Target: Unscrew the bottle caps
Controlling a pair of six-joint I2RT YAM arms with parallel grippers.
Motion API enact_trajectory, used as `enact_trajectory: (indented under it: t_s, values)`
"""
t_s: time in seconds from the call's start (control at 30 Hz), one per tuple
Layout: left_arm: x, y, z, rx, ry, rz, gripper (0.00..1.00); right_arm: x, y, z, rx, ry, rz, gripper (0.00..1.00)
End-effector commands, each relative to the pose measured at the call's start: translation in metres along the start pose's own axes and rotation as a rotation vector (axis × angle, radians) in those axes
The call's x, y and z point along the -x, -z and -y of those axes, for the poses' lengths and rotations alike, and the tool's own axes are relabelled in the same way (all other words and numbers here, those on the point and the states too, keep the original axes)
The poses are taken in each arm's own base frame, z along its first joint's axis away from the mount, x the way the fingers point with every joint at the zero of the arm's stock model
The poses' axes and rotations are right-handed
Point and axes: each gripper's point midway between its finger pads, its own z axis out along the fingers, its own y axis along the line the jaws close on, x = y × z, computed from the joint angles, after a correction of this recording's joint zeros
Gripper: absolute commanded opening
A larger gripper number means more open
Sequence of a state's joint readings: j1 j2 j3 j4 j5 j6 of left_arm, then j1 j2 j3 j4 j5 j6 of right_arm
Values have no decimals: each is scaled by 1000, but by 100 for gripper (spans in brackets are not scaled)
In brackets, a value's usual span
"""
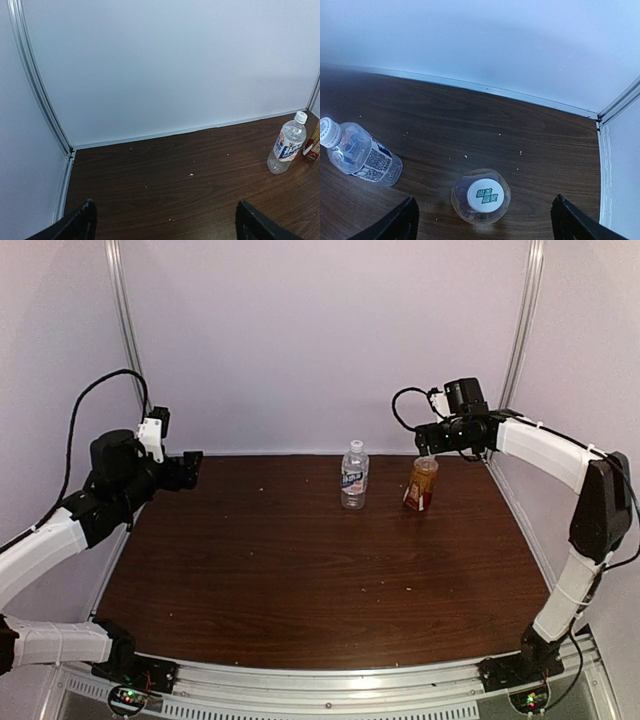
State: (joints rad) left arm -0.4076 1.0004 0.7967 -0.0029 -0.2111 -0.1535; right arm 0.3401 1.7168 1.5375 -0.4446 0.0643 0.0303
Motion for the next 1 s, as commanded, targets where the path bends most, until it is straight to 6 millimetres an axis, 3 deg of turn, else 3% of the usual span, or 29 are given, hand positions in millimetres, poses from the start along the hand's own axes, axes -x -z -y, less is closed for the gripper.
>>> enact_trajectory:
  t_s: [0.0, 0.43, 0.77, 0.97]
  values:
    - [22, 1, 6, -26, 24, 49, 98, -1, -20, -2, 24, -32, -28, 89]
    - [21, 0, 5, -20, 15, 42, 98, -27, -57, 1, 89, -79, -91, 65]
    - [22, -2, 5, -21, 16, 39, 98, -30, -61, 7, 90, -81, -104, 45]
    - [18, -7, 8, -31, 21, -10, 98, -27, -52, 5, 107, -69, -104, 29]
